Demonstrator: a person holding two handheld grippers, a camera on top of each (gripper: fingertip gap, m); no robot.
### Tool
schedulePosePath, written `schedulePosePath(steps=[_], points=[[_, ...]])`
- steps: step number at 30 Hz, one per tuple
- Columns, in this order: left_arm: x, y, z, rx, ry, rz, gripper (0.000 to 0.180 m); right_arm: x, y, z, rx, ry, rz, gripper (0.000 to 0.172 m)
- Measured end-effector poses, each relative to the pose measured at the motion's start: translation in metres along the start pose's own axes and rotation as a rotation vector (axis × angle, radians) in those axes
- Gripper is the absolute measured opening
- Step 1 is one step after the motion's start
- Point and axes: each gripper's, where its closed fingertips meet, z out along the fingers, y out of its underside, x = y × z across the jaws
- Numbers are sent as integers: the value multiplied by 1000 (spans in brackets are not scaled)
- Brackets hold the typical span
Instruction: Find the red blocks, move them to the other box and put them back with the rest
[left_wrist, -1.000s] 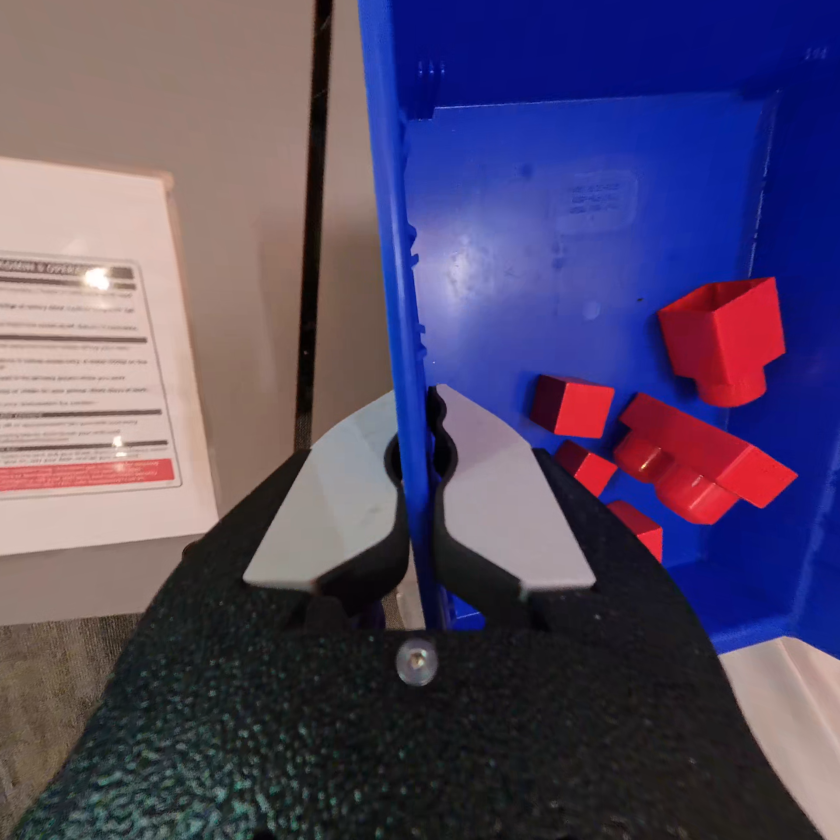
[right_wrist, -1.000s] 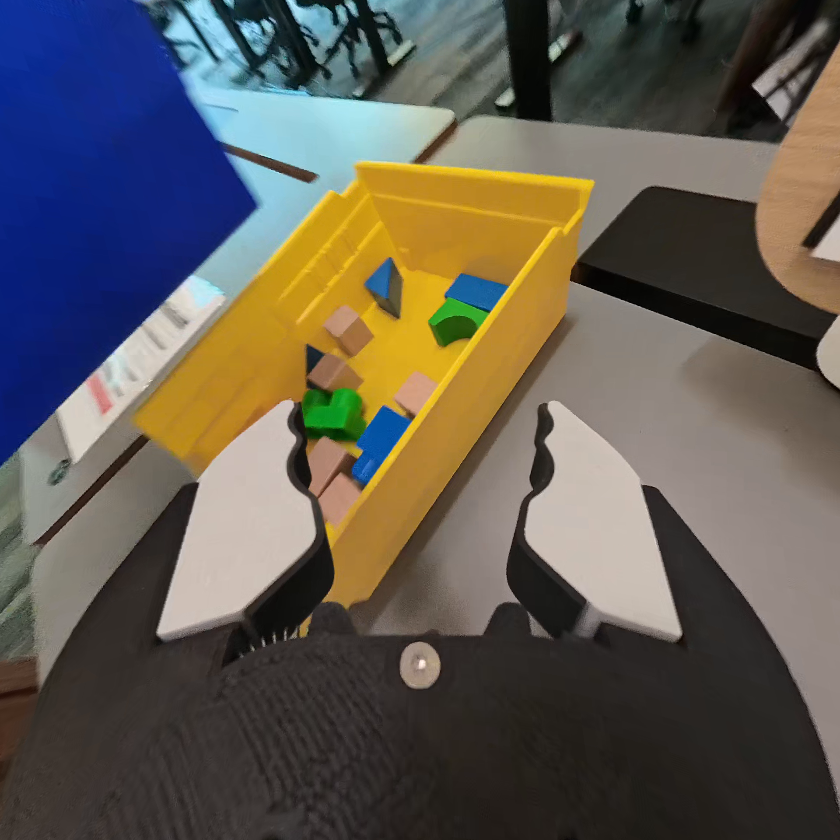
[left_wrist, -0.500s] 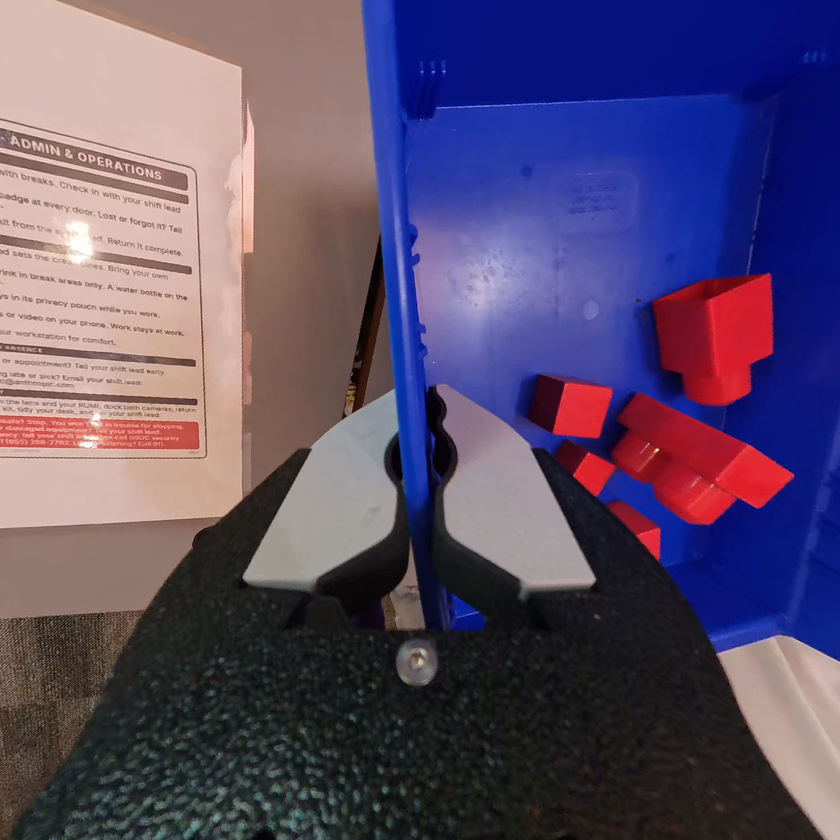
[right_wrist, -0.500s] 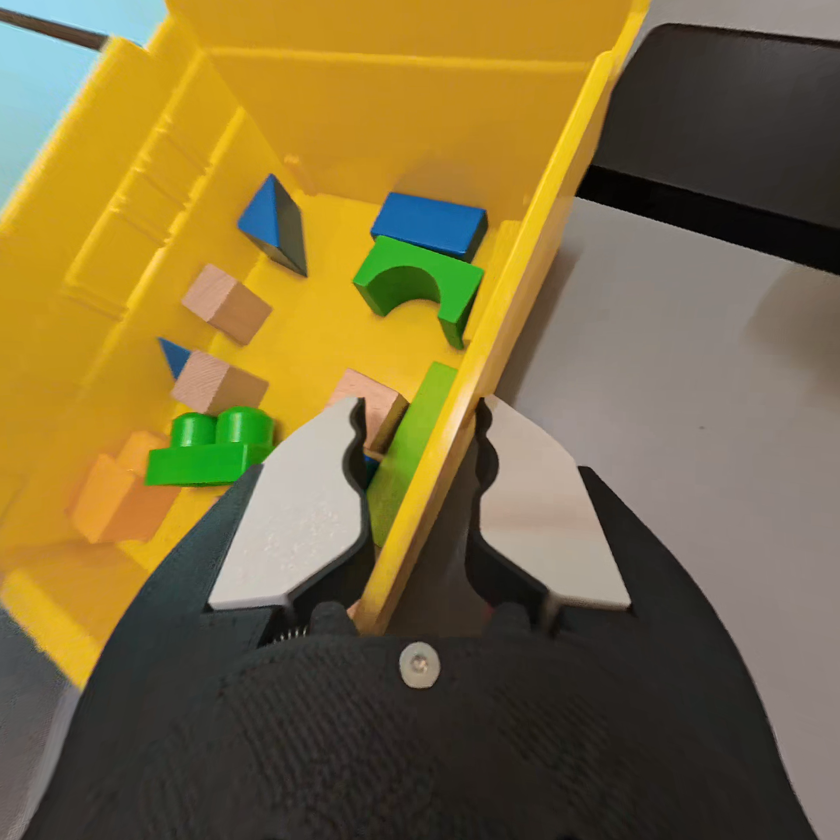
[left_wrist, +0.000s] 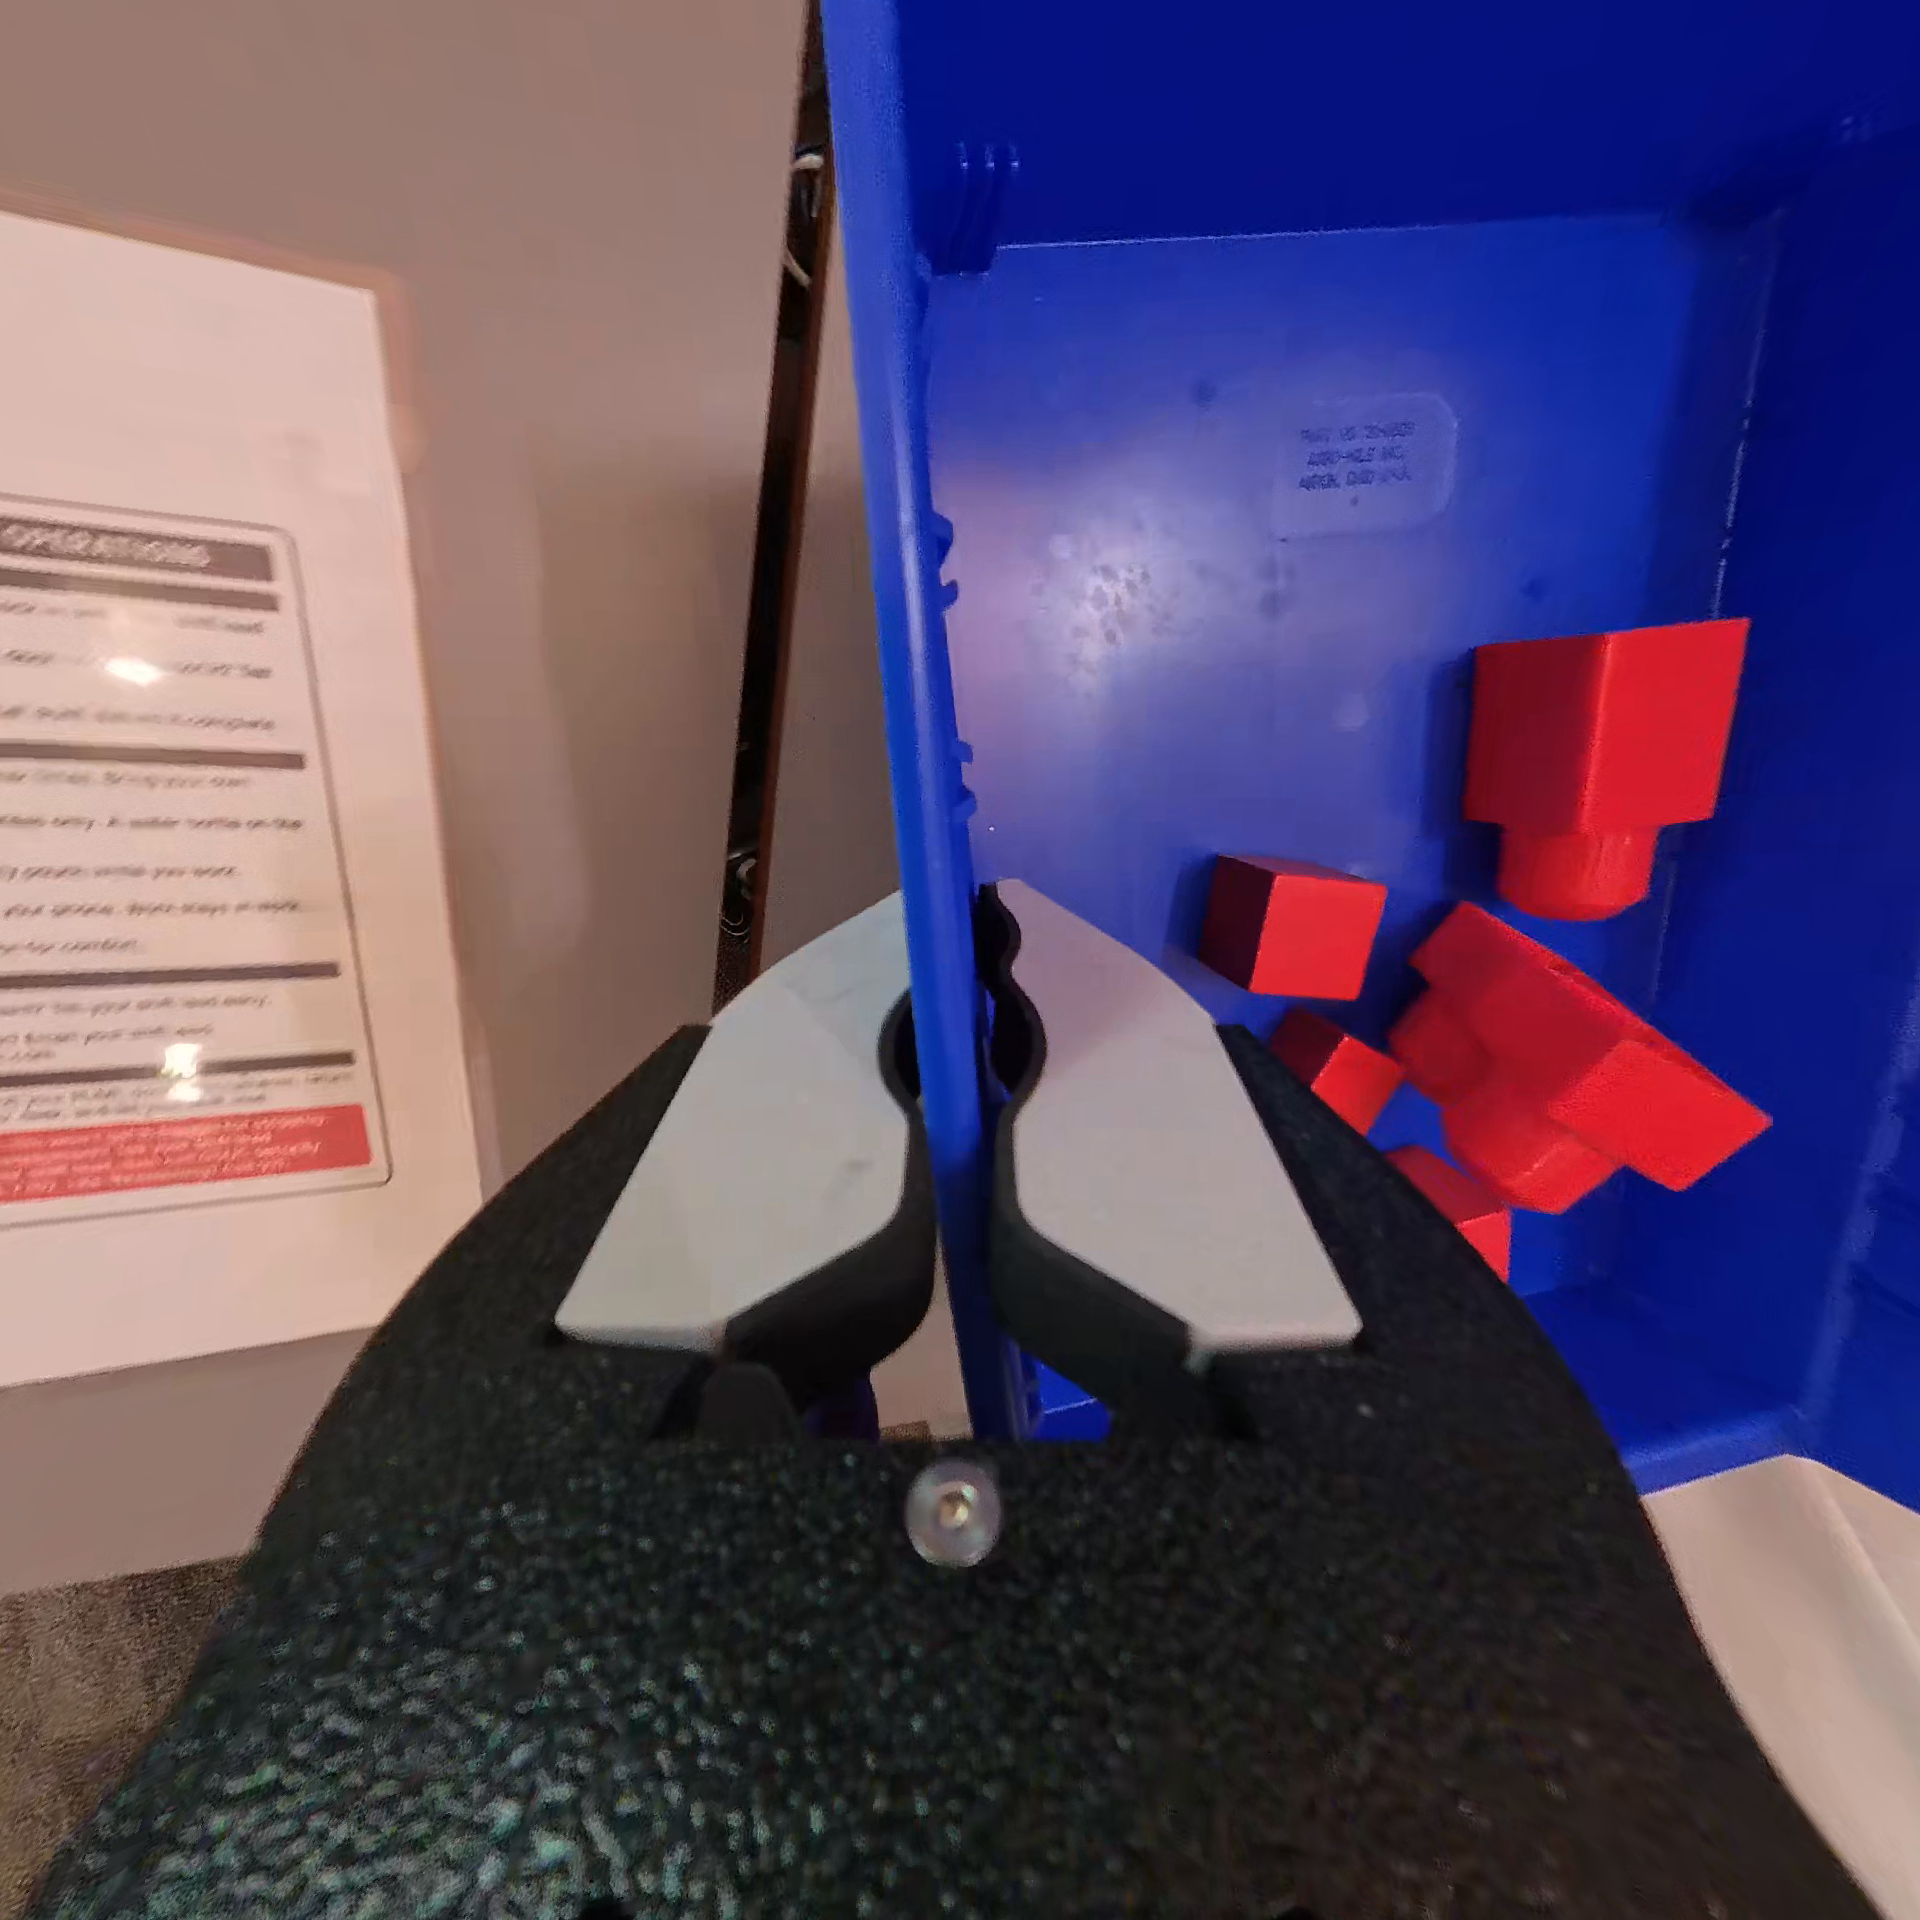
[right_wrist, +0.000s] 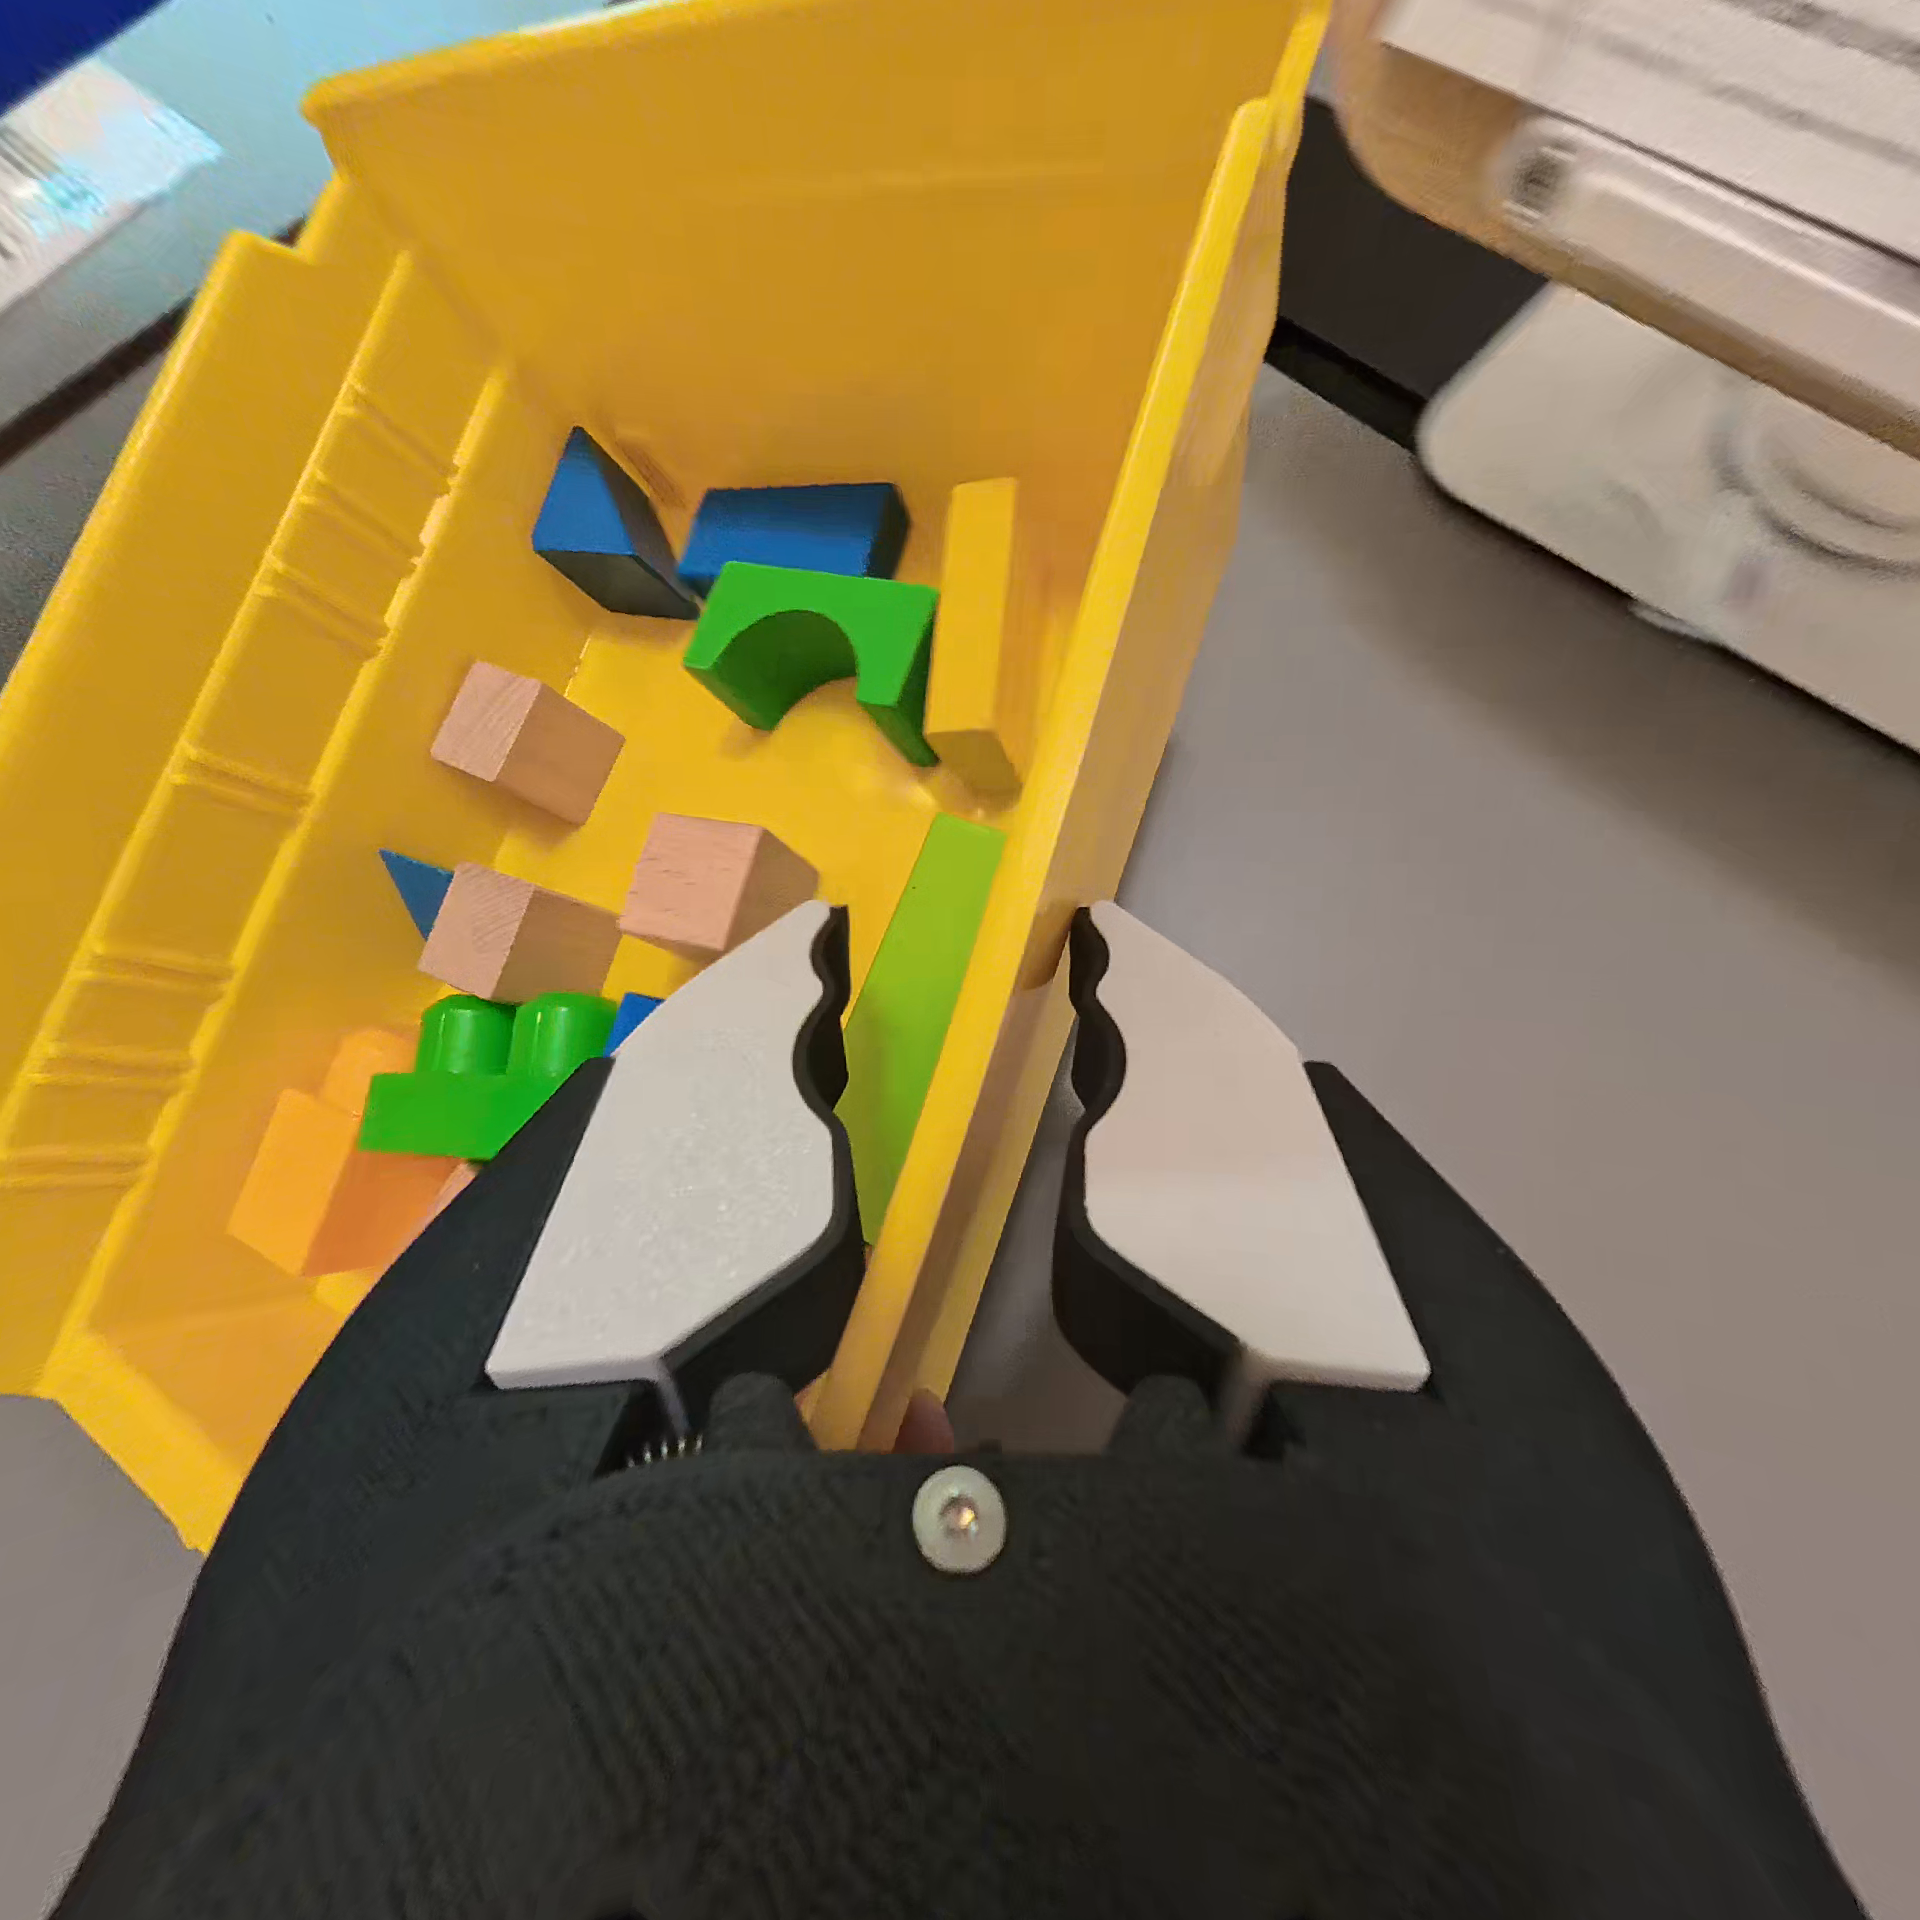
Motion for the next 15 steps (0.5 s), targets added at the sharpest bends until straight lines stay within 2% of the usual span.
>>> schedulePosePath(steps=[2,9,12,15], points=[[13,-5,16,-26,7,36,5,26,28,-47,15,22,9,42],[63,-30,82,-106,47,137,6,130,132,-194,27,129,208,42],[80,-42,108,-126,45,155,5,179,162,-244,33,214,295,43],[97,-53,131,-122,36,172,5,231,177,-285,74,317,357,43]])
